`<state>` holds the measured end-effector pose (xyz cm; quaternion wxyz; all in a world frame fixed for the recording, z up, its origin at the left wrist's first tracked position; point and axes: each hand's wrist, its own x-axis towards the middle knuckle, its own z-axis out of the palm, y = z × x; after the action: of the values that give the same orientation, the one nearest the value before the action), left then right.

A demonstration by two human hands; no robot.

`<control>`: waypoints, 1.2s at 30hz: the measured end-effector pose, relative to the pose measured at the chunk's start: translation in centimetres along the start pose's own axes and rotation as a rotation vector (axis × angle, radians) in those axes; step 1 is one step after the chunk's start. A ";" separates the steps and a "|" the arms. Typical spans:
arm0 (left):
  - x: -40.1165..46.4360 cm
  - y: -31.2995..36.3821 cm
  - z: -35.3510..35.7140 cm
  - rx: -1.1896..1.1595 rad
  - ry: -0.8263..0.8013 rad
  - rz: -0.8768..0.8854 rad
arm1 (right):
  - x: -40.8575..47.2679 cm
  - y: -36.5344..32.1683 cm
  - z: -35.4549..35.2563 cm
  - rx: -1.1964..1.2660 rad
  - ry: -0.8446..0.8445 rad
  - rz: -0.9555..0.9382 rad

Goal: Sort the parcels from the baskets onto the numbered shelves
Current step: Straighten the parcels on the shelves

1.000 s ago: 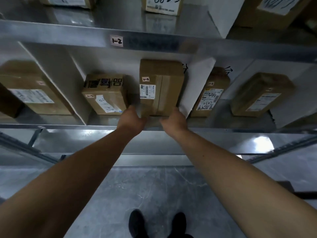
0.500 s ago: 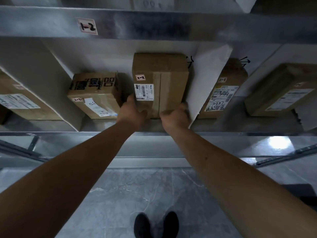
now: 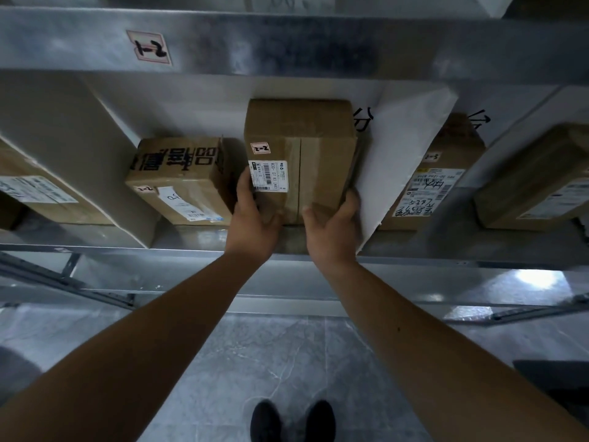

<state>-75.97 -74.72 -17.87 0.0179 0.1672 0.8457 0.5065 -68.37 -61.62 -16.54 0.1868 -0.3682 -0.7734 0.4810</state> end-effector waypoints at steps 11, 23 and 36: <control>-0.7 -4.2 1.4 0.000 0.078 0.320 | -1.0 3.8 1.4 -0.011 0.009 -0.423; 0.4 -4.8 2.0 0.098 0.063 0.326 | 0.9 4.6 2.6 -0.126 0.073 -0.471; -6.0 -2.0 -3.1 0.322 -0.012 0.183 | -5.6 4.5 -1.0 -0.212 -0.304 -0.392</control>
<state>-71.48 -80.01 -18.95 -0.0503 0.2472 0.8969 0.3632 -62.28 -64.00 -19.66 0.1184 -0.1525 -0.8951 0.4018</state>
